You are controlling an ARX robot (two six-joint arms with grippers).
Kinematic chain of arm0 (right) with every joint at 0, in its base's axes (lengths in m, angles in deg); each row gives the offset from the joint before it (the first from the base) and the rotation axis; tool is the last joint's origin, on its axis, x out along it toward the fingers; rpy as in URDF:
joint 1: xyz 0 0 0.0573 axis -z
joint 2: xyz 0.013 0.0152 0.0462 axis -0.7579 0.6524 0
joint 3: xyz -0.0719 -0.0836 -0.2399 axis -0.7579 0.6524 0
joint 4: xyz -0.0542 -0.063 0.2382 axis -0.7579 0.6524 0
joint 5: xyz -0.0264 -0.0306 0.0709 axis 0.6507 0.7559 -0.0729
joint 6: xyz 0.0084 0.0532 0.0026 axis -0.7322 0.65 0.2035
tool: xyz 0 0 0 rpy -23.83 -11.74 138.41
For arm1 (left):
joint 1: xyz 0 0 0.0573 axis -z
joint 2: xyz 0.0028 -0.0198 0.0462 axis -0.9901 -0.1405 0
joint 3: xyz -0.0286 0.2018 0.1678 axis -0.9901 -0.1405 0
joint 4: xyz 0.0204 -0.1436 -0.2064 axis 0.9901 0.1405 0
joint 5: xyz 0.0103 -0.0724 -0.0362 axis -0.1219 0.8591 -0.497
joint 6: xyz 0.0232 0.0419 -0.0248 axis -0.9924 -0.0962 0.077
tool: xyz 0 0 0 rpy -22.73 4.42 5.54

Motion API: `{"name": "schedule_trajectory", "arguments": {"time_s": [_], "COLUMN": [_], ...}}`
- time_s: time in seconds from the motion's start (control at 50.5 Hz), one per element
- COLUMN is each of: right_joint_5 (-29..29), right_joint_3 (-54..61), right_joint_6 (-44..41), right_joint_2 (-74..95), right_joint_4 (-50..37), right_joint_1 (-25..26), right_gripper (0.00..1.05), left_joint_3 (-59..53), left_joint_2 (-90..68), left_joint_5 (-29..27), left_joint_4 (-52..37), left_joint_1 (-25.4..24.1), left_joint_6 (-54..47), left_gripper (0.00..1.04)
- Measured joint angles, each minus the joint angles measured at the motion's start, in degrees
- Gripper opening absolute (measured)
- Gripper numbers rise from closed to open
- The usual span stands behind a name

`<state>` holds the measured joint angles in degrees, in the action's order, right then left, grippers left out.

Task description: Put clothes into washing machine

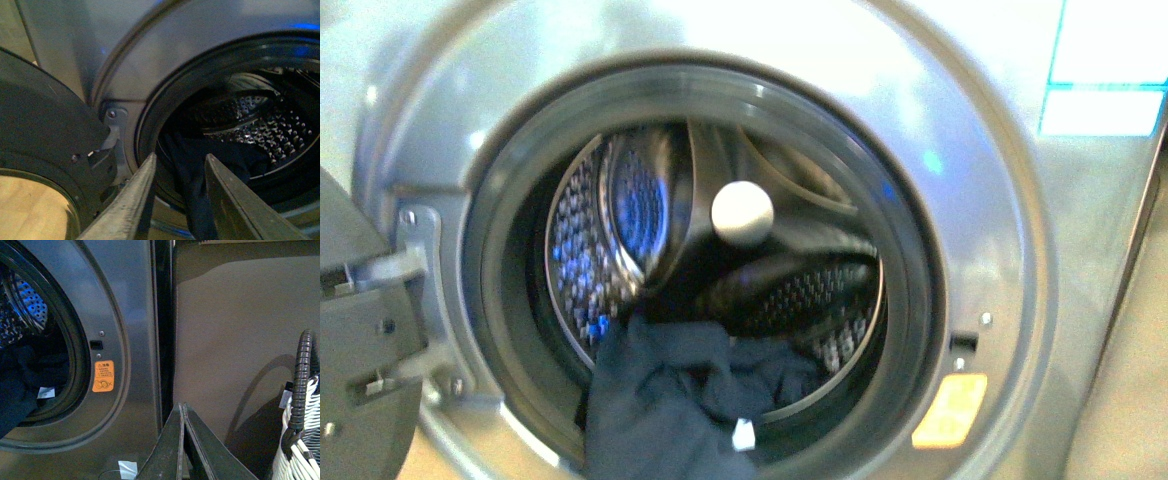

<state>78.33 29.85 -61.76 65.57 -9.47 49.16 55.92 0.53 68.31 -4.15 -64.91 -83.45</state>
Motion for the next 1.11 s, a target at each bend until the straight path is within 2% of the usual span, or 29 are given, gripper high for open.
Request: {"name": "schedule_trajectory", "arguments": {"time_s": [0.099, 0.139, 0.495, 0.555, 0.654, 1.11], "right_joint_5": [0.00, 0.00, 0.00, -0.02, 0.00, 0.00], "right_joint_3": [0.00, 0.00, 0.00, 0.00, 0.00, 0.00], "right_joint_6": [0.00, 0.00, 0.00, 0.00, 0.00, 0.00], "right_joint_2": [0.00, 0.00, 0.00, 0.00, 0.00, 0.00], "right_joint_4": [0.00, 0.00, 0.00, 0.00, 0.00, 0.00], "right_joint_1": [0.00, 0.00, 0.00, 0.00, 0.00, 0.00], "right_gripper": [0.02, 0.02, 0.02, 0.02, 0.02, 0.02], "left_joint_3": [-4.90, -7.37, -17.11, -17.97, -19.54, -23.65], "left_joint_2": [2.91, 4.61, 13.38, 14.84, 16.41, 23.82], "left_joint_5": [2.99, 4.39, 10.43, 14.97, 16.35, 16.59], "left_joint_4": [-1.33, -1.99, -3.17, -3.13, -2.71, 0.55], "left_joint_1": [-2.56, -4.04, -10.40, -13.60, -16.28, -16.90], "left_joint_6": [0.13, 0.35, 0.68, 0.70, 0.70, 0.70], "left_gripper": [0.14, 0.04, 0.04, 0.04, 0.04, 0.04]}}
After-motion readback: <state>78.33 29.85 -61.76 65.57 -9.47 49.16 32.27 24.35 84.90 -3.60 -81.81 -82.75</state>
